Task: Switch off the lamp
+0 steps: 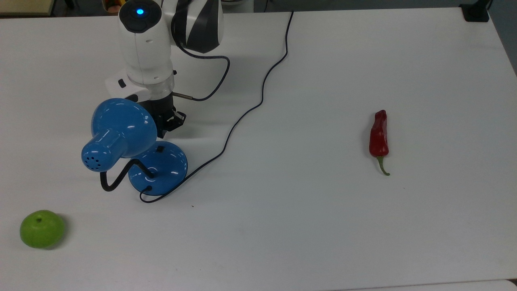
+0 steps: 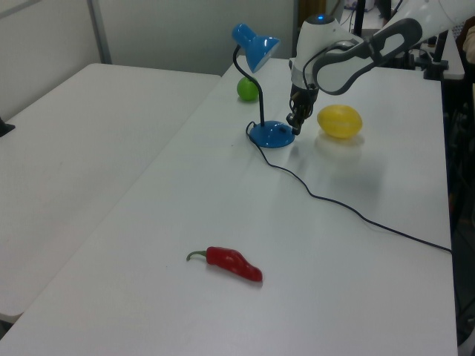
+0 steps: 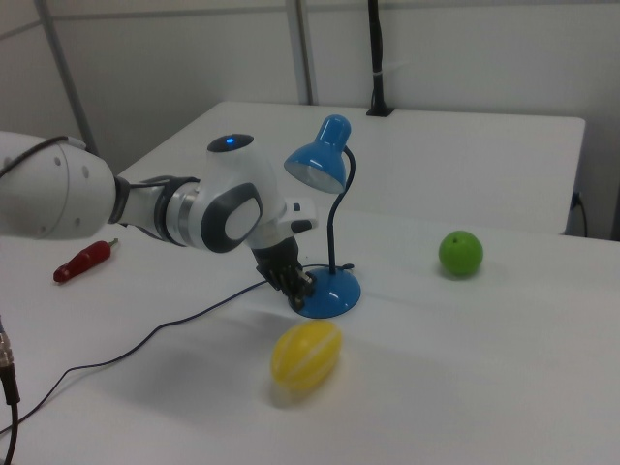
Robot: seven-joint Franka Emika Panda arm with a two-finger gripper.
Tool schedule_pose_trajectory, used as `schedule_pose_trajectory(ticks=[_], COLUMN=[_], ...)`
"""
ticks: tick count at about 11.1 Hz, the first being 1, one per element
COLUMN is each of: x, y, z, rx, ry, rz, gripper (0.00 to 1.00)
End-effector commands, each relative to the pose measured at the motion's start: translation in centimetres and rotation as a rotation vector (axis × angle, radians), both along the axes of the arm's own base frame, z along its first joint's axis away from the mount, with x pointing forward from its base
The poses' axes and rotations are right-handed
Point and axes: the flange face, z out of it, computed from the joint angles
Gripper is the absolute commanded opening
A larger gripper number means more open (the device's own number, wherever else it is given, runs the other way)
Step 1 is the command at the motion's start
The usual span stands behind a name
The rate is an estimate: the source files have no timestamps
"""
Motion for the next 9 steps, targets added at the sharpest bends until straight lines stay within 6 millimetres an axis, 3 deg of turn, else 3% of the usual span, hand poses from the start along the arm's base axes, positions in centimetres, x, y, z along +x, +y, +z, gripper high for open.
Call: schedule_pose_trajectory(ticks=[1,5,6,9], x=[-1.9,-5.6,-6.3,-8.1], y=[2.0,7.9,9.2,10.6], z=[5.6,13.4,16.1,23.9], rx=[0.011,0.013,0.012,0.007], ry=[0.060,0.141,0.138,0.207], rz=[-0.004,0.077,0.097,0.141], gripper=[0.00,0.00,0.00,0.00])
